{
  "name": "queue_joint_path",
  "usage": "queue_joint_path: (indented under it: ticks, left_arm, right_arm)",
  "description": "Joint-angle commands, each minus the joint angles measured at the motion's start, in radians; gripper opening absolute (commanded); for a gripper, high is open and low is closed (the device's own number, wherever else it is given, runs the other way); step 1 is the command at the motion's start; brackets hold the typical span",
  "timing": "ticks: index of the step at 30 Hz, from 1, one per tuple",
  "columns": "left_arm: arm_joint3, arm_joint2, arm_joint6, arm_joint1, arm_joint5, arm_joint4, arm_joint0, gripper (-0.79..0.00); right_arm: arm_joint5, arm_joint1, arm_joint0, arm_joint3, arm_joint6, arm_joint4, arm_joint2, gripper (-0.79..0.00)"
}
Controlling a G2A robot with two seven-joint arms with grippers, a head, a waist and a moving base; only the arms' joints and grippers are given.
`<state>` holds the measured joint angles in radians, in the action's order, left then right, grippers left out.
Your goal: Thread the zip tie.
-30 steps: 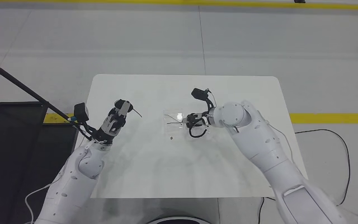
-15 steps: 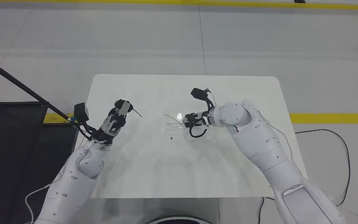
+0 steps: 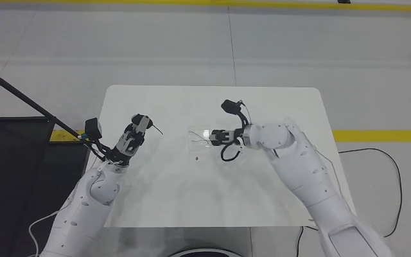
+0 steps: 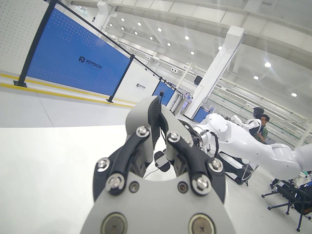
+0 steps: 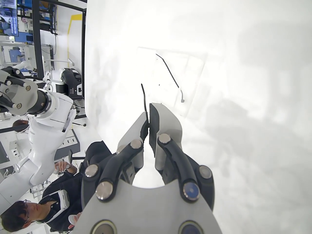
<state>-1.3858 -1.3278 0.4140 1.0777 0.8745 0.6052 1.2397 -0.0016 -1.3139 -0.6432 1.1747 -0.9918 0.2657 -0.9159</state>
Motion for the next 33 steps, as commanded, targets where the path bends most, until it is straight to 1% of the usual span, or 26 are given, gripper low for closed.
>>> queue_joint_path:
  ticks: [1,6,14,22,24,26,33]
  left_arm:
    - [0.000,0.000,0.000,0.000,0.000,0.000,0.000,-0.785]
    - [0.000,0.000,0.000,0.000,0.000,0.000,0.000,-0.785]
    - [0.000,0.000,0.000,0.000,0.000,0.000,0.000,-0.785]
    - [0.000,0.000,0.000,0.000,0.000,0.000,0.000,-0.785]
    - [0.000,0.000,0.000,0.000,0.000,0.000,0.000,-0.785]
    - [0.000,0.000,0.000,0.000,0.000,0.000,0.000,-0.785]
    - [0.000,0.000,0.000,0.000,0.000,0.000,0.000,-0.785]
  right_arm:
    - [0.004,0.009,-0.025,0.043,0.000,0.011,-0.018,-0.785]
    - [-0.016,0.030,-0.088,0.137,0.006,0.024,-0.069,-0.785]
    - [-0.102,0.072,-0.235,0.328,0.013,0.048,-0.182,-0.785]
    - [-0.128,0.101,-0.365,0.492,0.026,0.061,-0.271,-0.785]
    - [-0.143,0.105,-0.383,0.516,0.021,0.061,-0.277,-0.785]
    - [-0.171,0.110,-0.385,0.530,-0.017,0.078,-0.270,-0.785]
    - [-0.171,0.110,-0.385,0.530,-0.017,0.078,-0.270,-0.785]
